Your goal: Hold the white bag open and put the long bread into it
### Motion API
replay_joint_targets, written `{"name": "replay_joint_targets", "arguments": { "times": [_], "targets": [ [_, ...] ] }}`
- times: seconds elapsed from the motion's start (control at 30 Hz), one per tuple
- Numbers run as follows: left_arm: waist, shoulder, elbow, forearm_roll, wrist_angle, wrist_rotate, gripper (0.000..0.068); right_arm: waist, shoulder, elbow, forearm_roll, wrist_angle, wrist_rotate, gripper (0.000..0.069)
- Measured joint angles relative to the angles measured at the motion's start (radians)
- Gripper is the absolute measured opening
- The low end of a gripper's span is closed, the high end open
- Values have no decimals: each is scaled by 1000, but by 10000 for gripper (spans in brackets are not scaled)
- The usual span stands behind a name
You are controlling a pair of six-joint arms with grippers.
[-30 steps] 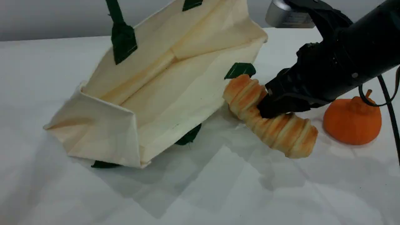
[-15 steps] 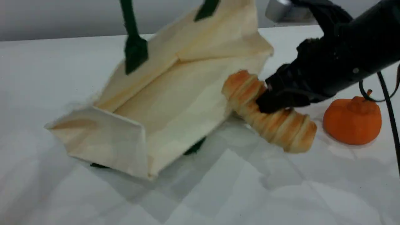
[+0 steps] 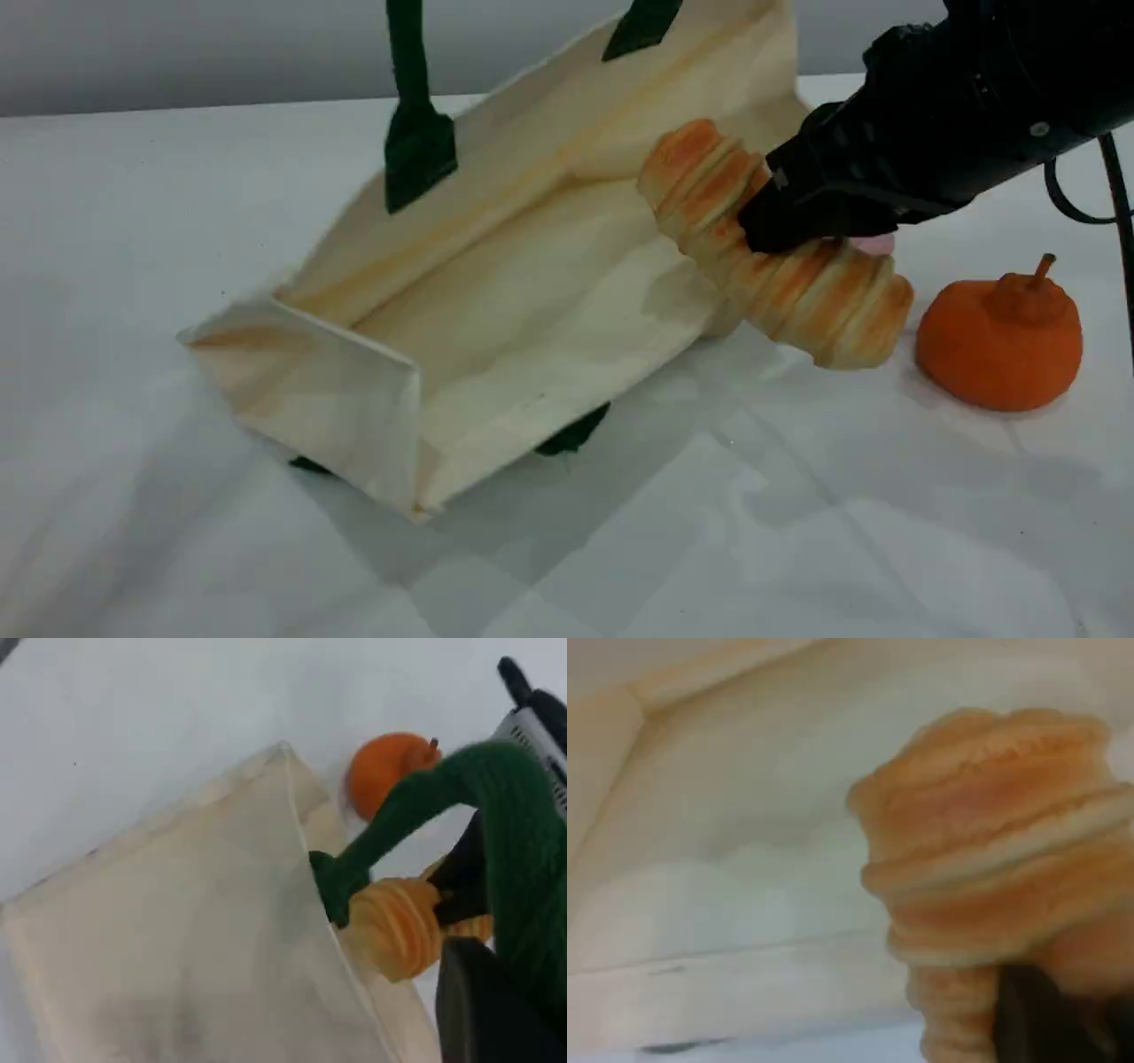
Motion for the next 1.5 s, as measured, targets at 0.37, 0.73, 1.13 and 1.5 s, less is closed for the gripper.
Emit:
{"name": "replay_joint_targets", "arguments": {
  "times": [0.37, 0.73, 1.13, 1.5],
  "targets": [
    [0, -37, -6, 23, 1, -27, 81, 0, 1, 0, 2, 0, 0, 71],
    [-52, -67, -6, 16, 0, -19, 81, 0, 1, 0, 2, 3, 0, 71],
    [-51, -39, -4, -4, -2, -3, 81, 0, -104, -3, -19, 32, 0, 71],
    [-59, -41, -14, -36, -1, 1, 81, 0, -101, -47, -24, 60, 0, 64]
  ]
}}
